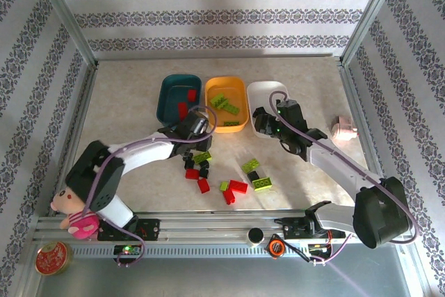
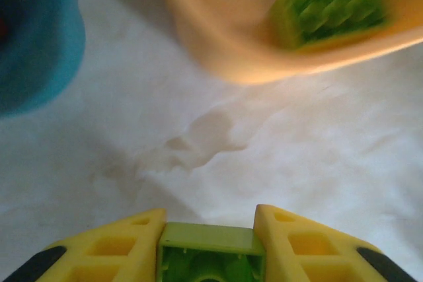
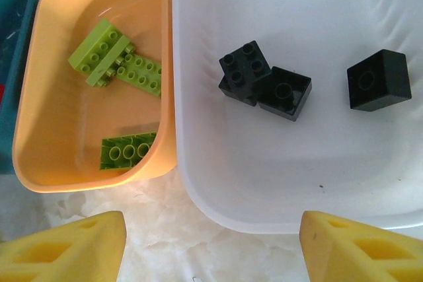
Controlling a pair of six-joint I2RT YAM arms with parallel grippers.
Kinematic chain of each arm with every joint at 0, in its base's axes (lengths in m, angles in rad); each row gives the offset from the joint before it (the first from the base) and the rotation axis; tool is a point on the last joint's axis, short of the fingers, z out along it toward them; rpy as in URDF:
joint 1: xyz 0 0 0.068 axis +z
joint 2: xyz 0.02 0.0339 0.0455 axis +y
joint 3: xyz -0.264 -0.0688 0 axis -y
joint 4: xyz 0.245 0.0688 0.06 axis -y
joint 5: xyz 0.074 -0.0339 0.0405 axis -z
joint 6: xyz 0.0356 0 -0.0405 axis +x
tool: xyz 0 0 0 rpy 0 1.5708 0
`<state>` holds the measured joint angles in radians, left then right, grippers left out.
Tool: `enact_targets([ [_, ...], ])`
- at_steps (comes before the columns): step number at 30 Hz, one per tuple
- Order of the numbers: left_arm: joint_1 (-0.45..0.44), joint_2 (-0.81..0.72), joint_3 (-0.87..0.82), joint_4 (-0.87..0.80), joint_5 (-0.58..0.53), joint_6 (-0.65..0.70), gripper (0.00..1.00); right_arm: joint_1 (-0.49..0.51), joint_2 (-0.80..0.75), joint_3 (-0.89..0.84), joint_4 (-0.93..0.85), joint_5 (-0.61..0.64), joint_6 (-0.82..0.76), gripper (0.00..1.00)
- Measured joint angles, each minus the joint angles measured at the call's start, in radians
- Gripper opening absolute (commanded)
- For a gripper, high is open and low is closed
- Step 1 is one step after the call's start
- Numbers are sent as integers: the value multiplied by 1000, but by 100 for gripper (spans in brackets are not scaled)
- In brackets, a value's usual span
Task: Sort the legos into containers by color
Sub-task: Pick up the lego from the center of the table, then place the lego in the container.
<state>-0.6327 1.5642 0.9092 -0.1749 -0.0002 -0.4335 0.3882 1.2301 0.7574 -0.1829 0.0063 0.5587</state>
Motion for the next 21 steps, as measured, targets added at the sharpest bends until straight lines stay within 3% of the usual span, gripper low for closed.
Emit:
enact_targets([
  [3,0,-77,51,-3,8,-3,39,0,-34,-28,1,0,4,70],
  [7,5,-31,208,-5,12,-3,38,0,-69,-72,0,0,14,70],
  [15,109,306,516,-1,84,-20,42,1,-149,-150,-34,-4,18,71],
  [21,137,480,637,-26,125,-47,68,10,-201,-200,-60,-43,19,72],
])
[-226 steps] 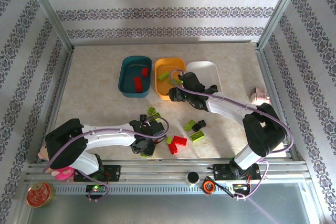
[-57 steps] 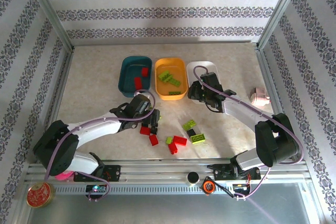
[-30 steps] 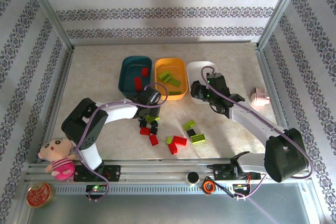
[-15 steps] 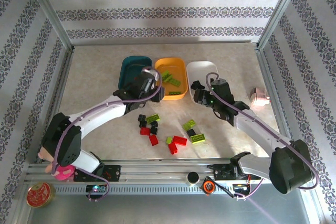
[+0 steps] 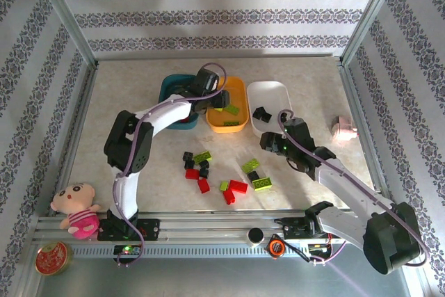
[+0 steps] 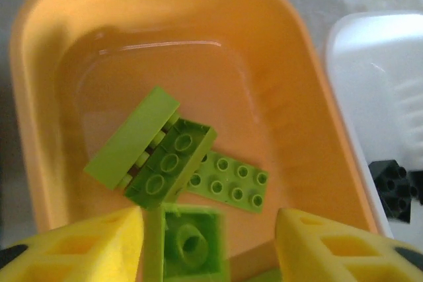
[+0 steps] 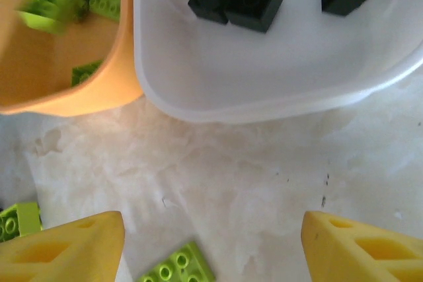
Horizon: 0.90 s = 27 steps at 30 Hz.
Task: Sort the legos into containers by color
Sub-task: Place the lego in the container, then pick up the lego from the bottom-center of the table.
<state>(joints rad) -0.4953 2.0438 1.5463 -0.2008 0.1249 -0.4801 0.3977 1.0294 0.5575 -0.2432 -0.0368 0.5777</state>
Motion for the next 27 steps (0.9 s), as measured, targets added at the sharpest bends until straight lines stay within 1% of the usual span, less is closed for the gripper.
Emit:
enact_targets([
  [3,0,2,5,-6,27,-11,75,21,-7,-13,-19,-25,-2,74],
  [5,0,-13,2,-3,51,-25,86,42,-6,-14,-26,-44,-5,75],
  [7,0,-58,-35,23,74,-41,99,69,3,-14,-31,-58,-13,75],
  [13,-3,-370,-330,156,135,-105,100,186,145,26,-96,-53,-64,80],
  [15,-5,-487,-452,216,142,-129,100,223,196,50,-116,-33,-78,80],
  [18,-11,-621,-617,273,145,-158,100,259,246,77,-127,0,-89,81],
  [19,-13,-656,-666,285,143,-165,100,267,256,86,-132,8,-92,85],
  [20,-13,-690,-714,288,144,-173,100,276,269,98,-137,21,-102,96],
  [21,-14,-718,-754,289,143,-179,100,285,283,114,-143,30,-114,98],
  [24,-14,-782,-837,281,132,-188,100,301,336,159,-151,56,-132,98],
  [27,-14,-835,-876,269,117,-192,100,311,385,190,-163,76,-150,97],
])
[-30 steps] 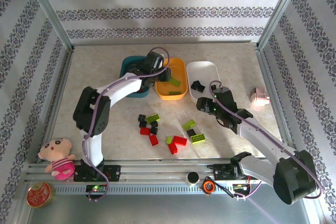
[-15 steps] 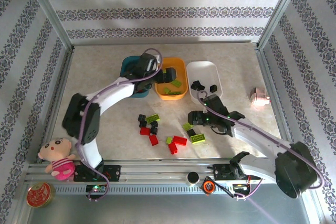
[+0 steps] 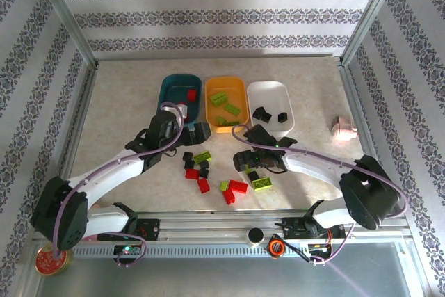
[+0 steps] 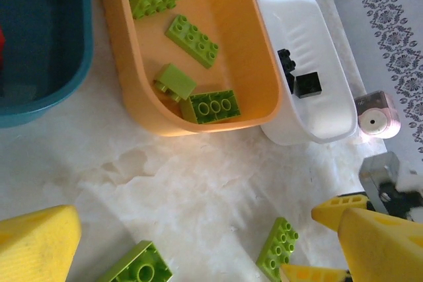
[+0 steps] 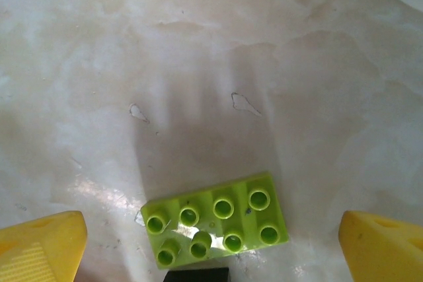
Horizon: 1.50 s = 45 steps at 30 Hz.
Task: Sort the legos into containers by color
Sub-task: Pick up the lego from the bottom-center of the table, then place the lego in the container.
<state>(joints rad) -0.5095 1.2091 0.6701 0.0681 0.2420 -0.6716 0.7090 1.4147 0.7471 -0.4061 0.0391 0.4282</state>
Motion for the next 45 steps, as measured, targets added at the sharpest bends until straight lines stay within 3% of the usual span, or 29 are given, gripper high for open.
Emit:
enact_targets([
  [9,0,-67,-39,-17,-44,0,100,32,142,57,-48,20,-58,88],
  [24,0,-137,-70,-63,-101,0,100,33,179,89,-47,21,-79,55],
  [35,0,-227,-124,-116,-151,1,100,19,-19,137,-21,-6,-89,53],
  [39,0,-265,-163,-123,-161,0,100,-18,24,263,26,-8,-89,54],
  [45,0,-330,-200,-147,-165,-5,100,-78,245,473,120,2,-87,55],
])
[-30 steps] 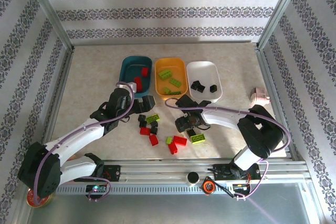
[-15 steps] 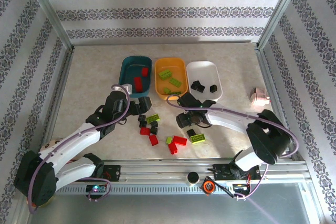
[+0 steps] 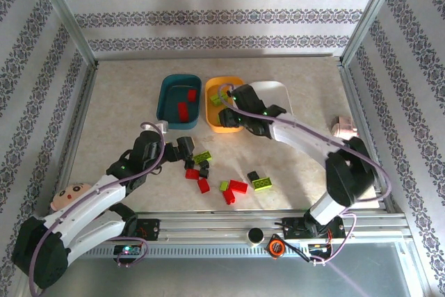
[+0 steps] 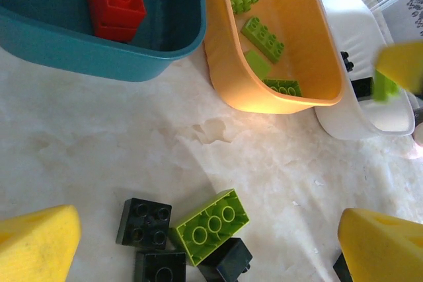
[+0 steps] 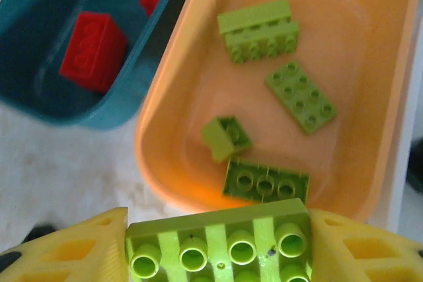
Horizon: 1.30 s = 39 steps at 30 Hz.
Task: Sort the legos into containers by color
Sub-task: Place the lego in the container, then pick up the lego from the middle-left of the table.
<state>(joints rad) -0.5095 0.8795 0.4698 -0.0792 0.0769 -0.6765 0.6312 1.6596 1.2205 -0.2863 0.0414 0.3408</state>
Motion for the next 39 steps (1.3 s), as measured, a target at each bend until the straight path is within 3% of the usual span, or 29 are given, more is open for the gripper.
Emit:
enact_targets([
  [2,0,-25,-9,-11,0,-6,100,-19,78,53,10,2,3,59],
  [6,0,-67,-38,-29,0,-19,100,-50,192,127,10,4,26,83],
  [8,0,-79,-51,-38,0,-25,100,-60,216,148,9,4,31,86],
  [15,0,-86,-61,-51,0,-33,100,-59,164,143,9,3,38,88],
  [20,0,-65,-60,-56,4,-27,87,-39,-39,-5,18,0,49,88],
  [24,-1,51,-25,-79,35,-2,80,2,-189,-147,31,-1,55,88],
  [30,-22,266,47,-90,42,42,77,14,-274,-311,27,-1,79,88],
  [34,-26,385,65,-81,49,70,67,12,-304,-357,25,1,83,88],
  [39,-39,424,66,-68,73,75,68,-2,-335,-365,30,1,84,88],
])
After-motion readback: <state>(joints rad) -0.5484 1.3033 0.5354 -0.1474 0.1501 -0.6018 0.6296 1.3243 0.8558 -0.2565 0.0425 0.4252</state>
